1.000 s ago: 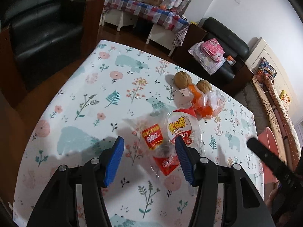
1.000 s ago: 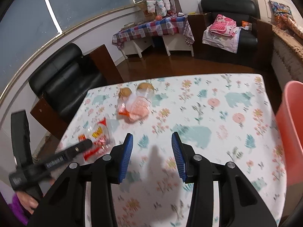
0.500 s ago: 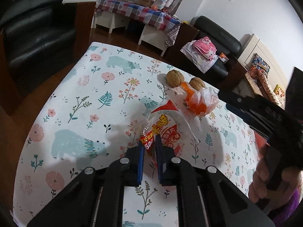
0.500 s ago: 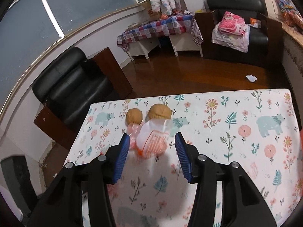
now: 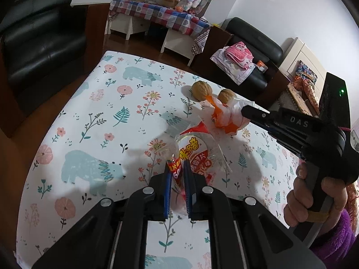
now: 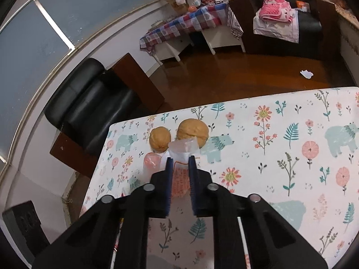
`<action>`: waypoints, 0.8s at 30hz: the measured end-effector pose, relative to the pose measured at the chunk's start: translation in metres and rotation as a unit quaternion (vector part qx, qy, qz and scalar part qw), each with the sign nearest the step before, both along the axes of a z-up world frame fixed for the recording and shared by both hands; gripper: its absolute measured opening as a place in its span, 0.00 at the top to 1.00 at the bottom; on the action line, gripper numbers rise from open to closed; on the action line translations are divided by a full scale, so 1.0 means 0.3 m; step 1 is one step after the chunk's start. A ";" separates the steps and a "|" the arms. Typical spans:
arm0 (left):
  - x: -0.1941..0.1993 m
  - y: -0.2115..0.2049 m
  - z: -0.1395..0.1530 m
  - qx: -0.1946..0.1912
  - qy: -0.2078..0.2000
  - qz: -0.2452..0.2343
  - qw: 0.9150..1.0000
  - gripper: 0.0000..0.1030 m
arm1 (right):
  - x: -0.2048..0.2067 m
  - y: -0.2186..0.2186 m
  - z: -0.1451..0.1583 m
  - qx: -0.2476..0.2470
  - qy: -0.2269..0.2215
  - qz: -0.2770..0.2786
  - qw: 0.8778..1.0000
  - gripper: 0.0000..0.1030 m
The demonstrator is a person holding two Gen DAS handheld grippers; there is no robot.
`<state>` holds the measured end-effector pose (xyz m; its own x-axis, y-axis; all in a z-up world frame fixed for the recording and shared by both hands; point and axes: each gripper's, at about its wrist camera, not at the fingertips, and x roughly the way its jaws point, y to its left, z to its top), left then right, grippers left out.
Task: Collect trash
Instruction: 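Carry the snack bag and clear wrapper over the pink bucket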
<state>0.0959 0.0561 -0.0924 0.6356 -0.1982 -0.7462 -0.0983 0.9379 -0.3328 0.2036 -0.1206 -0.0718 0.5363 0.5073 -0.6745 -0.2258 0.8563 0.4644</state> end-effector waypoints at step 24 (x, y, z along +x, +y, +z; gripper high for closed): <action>-0.085 -0.253 0.151 0.039 -0.034 -0.069 0.996 0.93 | -0.417 -0.319 0.176 -0.067 -0.082 -0.078 0.991 0.90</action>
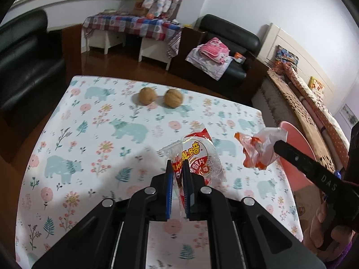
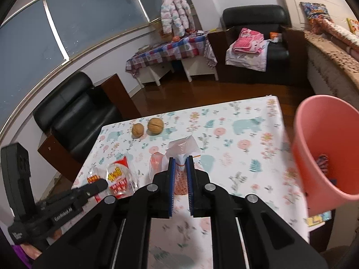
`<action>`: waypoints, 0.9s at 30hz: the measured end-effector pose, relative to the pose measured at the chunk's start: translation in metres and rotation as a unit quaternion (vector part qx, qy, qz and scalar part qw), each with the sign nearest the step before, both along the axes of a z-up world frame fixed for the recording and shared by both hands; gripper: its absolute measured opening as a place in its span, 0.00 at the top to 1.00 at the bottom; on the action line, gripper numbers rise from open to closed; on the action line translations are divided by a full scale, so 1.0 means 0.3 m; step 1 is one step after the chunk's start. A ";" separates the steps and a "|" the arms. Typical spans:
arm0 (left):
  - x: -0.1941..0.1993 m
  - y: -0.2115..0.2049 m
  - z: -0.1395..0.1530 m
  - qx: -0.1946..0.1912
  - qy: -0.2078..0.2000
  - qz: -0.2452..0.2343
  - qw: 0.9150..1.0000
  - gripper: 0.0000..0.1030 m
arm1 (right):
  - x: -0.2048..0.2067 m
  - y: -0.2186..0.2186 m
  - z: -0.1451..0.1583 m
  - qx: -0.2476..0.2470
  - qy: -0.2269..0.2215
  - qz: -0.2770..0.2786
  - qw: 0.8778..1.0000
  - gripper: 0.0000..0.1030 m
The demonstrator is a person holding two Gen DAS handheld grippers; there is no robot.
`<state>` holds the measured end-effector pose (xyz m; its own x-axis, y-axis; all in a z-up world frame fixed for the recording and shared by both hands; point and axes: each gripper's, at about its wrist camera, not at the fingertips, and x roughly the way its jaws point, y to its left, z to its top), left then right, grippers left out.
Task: Collect trash
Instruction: 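Carry the snack bag and clear wrapper over the pink bucket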
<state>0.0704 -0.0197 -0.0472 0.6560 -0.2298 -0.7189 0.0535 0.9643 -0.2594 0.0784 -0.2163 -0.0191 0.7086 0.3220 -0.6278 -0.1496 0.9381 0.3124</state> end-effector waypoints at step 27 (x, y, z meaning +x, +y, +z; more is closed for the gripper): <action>0.014 -0.499 0.117 0.066 -0.040 -0.116 0.990 0.93 | -0.156 -0.469 0.046 0.037 -0.039 -0.138 0.989 0.90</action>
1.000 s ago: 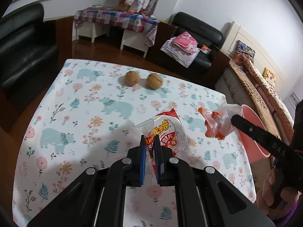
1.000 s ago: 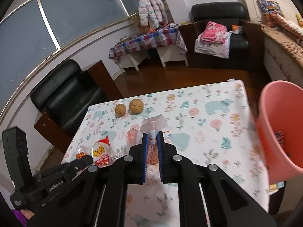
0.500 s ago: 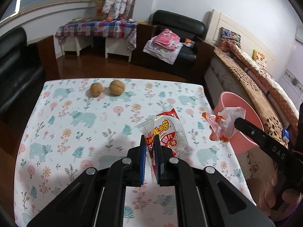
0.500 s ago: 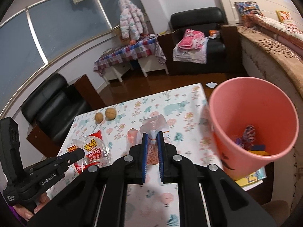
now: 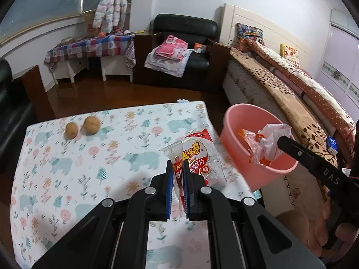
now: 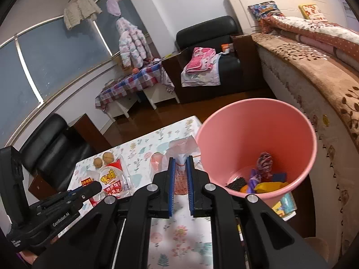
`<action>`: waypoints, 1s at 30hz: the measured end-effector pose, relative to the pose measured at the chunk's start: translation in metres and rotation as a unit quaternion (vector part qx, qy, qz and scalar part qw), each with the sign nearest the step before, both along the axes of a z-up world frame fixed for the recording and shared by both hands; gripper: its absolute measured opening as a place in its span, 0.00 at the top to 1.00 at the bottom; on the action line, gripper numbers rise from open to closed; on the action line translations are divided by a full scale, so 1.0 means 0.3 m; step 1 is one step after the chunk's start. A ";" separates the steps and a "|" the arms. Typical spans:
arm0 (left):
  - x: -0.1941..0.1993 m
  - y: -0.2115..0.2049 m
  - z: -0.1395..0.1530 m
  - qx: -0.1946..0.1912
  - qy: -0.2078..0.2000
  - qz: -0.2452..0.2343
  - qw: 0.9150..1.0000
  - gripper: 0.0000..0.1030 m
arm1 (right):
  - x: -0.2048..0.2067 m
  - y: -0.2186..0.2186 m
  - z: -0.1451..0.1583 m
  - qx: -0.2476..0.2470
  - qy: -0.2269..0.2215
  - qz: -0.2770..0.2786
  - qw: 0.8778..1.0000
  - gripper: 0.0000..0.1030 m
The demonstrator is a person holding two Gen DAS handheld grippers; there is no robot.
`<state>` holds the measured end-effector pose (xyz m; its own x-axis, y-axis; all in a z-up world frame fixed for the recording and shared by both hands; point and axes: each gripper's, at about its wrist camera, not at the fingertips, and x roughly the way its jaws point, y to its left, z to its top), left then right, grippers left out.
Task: Collect trash
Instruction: 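Carry the snack bag and clear wrapper over the pink bucket, then lower both items into the bucket and open both tools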
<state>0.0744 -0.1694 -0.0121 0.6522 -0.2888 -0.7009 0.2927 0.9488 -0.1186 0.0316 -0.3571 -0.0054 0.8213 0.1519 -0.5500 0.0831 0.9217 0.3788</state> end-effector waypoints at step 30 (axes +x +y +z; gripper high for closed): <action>0.045 -0.262 0.049 -0.004 -0.020 -0.070 0.997 0.93 | -0.048 -0.170 -0.033 0.014 -0.002 -0.065 0.998 0.90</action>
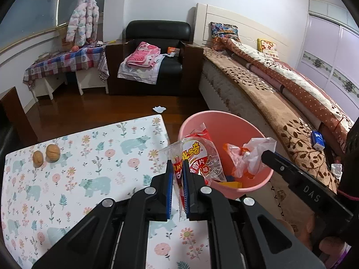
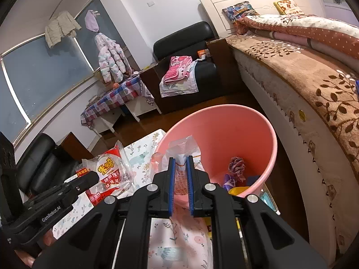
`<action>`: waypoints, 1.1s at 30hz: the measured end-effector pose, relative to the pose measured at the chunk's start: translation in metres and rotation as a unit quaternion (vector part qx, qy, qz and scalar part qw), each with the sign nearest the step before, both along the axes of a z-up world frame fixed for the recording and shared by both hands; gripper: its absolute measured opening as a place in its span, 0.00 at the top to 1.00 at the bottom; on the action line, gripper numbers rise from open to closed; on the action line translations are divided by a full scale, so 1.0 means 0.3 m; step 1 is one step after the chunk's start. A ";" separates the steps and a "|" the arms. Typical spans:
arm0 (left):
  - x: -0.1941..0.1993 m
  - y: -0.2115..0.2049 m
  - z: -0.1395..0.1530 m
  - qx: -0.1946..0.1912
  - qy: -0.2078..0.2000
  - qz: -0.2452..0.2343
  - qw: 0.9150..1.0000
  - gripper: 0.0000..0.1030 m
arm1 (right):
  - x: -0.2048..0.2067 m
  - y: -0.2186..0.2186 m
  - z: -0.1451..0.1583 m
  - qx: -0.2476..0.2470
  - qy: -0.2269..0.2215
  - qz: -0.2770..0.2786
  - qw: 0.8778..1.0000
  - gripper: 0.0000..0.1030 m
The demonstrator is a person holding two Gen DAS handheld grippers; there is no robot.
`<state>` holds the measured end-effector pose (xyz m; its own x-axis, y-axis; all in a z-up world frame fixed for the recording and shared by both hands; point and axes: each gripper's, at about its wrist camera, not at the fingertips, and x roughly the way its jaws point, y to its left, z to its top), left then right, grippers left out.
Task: Collect trash
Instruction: 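Lower both items into the bucket and open both tools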
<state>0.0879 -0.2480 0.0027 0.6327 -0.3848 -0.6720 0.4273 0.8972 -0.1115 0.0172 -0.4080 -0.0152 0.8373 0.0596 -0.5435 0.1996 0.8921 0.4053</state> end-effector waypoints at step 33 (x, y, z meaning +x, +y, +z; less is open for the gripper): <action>0.086 -0.203 -0.134 0.035 0.028 -0.045 0.998 0.92 | 0.050 -0.108 -0.103 0.006 0.036 -0.043 0.998 0.90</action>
<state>0.1138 -0.3088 -0.0374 0.5588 -0.3902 -0.7318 0.5021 0.8615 -0.0760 0.0322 -0.4404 -0.0462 0.7978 -0.0040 -0.6029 0.3046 0.8656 0.3974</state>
